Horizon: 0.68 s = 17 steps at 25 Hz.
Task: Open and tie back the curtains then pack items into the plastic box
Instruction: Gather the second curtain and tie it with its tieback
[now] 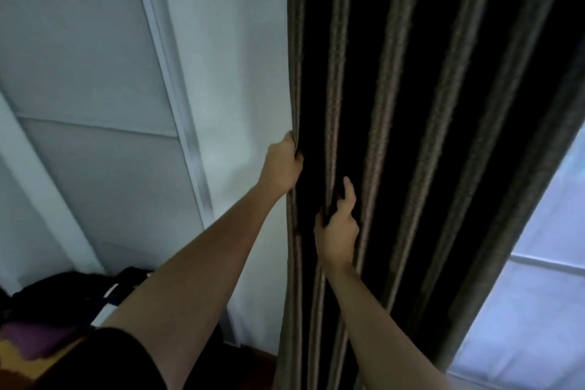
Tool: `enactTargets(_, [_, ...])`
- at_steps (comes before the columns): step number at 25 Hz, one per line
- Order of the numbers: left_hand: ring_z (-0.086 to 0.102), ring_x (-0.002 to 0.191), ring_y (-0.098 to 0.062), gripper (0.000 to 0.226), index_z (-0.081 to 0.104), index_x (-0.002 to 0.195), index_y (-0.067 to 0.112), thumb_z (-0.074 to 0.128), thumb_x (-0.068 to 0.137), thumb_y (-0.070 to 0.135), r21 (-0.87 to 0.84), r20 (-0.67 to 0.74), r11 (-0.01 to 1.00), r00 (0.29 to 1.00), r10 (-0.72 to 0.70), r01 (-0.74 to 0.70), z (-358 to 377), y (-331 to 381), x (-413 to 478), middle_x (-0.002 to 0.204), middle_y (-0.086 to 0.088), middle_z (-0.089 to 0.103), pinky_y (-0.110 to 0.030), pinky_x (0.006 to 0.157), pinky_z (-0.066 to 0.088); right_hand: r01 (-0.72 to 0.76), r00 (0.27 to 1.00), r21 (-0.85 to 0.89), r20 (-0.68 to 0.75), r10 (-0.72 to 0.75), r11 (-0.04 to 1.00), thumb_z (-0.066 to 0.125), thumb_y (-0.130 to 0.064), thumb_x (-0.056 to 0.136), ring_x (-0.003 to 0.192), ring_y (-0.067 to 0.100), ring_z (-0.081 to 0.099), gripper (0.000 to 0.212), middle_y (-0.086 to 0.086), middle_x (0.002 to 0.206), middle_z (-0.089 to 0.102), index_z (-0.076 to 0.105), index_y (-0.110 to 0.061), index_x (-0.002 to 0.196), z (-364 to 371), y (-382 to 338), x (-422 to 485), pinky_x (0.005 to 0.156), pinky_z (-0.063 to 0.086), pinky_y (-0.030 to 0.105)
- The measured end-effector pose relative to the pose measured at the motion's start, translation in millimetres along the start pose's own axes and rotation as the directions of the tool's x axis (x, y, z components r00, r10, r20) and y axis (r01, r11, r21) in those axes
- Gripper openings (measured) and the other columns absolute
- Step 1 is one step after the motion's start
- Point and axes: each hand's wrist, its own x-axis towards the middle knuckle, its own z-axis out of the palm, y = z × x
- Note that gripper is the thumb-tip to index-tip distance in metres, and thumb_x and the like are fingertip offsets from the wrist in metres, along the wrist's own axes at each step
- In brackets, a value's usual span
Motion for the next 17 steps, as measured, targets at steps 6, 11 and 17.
enactTargets(6, [0.061, 0.100, -0.015, 0.038, 0.052, 0.126, 0.007, 0.060, 0.089, 0.014, -0.268, 0.144, 0.961, 0.989, -0.025, 0.064, 3, -43, -17, 0.113, -0.003, 0.064, -0.017, 0.084, 0.045, 0.006, 1.000, -0.219, -0.020, -0.011, 0.976, 0.059, -0.005, 0.087, 0.093, 0.031, 0.064, 0.025, 0.019, 0.102, 0.064, 0.059, 0.003, 0.110, 15, 27, 3, 0.081, 0.037, 0.011])
enactTargets(11, [0.062, 0.088, -0.037, 0.033, 0.051, 0.119, -0.006, 0.037, 0.101, 0.017, -0.114, 0.407, 0.993, 0.913, 0.042, 0.005, -6, -45, -23, 0.104, -0.027, 0.064, -0.018, 0.060, 0.036, -0.081, 0.996, -0.297, -0.064, 0.065, 0.951, 0.050, -0.018, 0.095, 0.076, 0.023, 0.067, 0.024, 0.010, 0.095, 0.067, 0.049, -0.006, 0.116, 12, 33, -37, 0.064, 0.049, 0.022])
enactTargets(17, [0.056, 0.099, -0.017, 0.043, 0.029, 0.144, 0.011, 0.028, 0.103, 0.020, -0.156, 0.606, 0.986, 0.784, 0.137, -0.052, -7, -19, -37, 0.125, -0.012, 0.057, -0.019, 0.080, 0.038, -0.075, 0.973, -0.537, 0.146, 0.181, 0.840, 0.040, -0.012, 0.098, 0.084, 0.029, 0.066, 0.033, 0.015, 0.102, 0.066, 0.040, -0.007, 0.131, 14, 50, -63, 0.075, 0.054, 0.035])
